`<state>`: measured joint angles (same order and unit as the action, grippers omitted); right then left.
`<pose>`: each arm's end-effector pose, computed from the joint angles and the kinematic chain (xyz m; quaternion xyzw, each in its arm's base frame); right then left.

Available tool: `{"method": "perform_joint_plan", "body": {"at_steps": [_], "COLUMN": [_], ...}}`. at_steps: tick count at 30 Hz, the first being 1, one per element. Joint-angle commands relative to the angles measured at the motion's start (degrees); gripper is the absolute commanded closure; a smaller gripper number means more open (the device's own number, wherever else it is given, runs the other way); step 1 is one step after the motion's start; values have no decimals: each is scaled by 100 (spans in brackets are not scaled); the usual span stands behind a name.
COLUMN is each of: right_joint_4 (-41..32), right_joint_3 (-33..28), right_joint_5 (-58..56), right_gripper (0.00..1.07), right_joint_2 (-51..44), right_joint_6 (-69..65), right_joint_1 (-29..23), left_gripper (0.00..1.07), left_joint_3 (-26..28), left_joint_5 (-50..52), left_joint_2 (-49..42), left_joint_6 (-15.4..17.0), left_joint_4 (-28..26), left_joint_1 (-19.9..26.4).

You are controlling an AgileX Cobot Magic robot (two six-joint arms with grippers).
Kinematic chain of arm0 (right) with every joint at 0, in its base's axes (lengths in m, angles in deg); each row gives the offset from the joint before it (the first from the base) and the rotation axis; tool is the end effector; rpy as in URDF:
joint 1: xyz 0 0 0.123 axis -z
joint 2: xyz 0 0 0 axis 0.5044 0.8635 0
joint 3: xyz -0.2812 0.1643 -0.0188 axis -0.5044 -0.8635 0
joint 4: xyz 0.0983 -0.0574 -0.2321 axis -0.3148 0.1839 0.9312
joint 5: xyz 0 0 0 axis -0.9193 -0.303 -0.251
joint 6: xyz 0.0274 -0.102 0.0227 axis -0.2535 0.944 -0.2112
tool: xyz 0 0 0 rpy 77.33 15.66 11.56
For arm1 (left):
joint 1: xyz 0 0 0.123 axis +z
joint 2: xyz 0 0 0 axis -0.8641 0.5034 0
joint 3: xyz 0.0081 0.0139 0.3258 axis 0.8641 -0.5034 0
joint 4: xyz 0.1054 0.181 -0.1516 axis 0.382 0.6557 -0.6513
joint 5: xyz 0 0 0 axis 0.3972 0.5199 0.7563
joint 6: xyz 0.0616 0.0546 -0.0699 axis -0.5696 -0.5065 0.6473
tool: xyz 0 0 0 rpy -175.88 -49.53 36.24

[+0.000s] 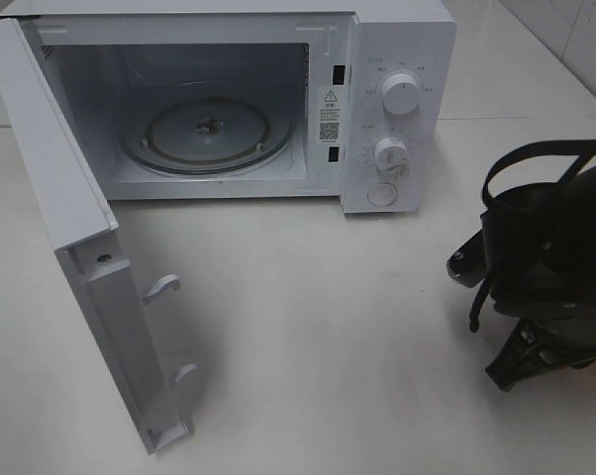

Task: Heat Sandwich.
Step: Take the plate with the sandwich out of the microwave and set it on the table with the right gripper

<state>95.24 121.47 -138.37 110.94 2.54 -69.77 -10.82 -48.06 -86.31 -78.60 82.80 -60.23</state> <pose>0.2306 0.1038 0.1419 -0.1903 0.9250 -0.3089 0.1130 -0.0288 -0.0039 0.2758 -0.0008 0.8523 -0.0275 0.5223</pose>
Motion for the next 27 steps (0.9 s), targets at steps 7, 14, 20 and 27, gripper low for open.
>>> {"method": "perform_joint_plan", "body": {"at_steps": [7, 14, 20, 27], "right_joint_4": [590, 739, 751, 665], "right_joint_3": [149, 143, 143, 143], "right_joint_5": [-63, 315, 309, 424], "right_gripper": [99, 96, 95, 89], "right_joint_2": [705, 991, 1238, 1192], "right_joint_6": [-722, -1163, -1226, -1243], "right_joint_1": [17, 17, 17, 17], "left_gripper": [7, 7, 7, 7], "left_joint_3": [0, 0, 0, 0], "left_joint_5": [52, 52, 52, 52], "left_joint_2": [-40, -40, -40, -40], "left_joint_6": [0, 0, 0, 0], "left_joint_4": [11, 11, 11, 11], "left_joint_1": [17, 17, 17, 17]}}
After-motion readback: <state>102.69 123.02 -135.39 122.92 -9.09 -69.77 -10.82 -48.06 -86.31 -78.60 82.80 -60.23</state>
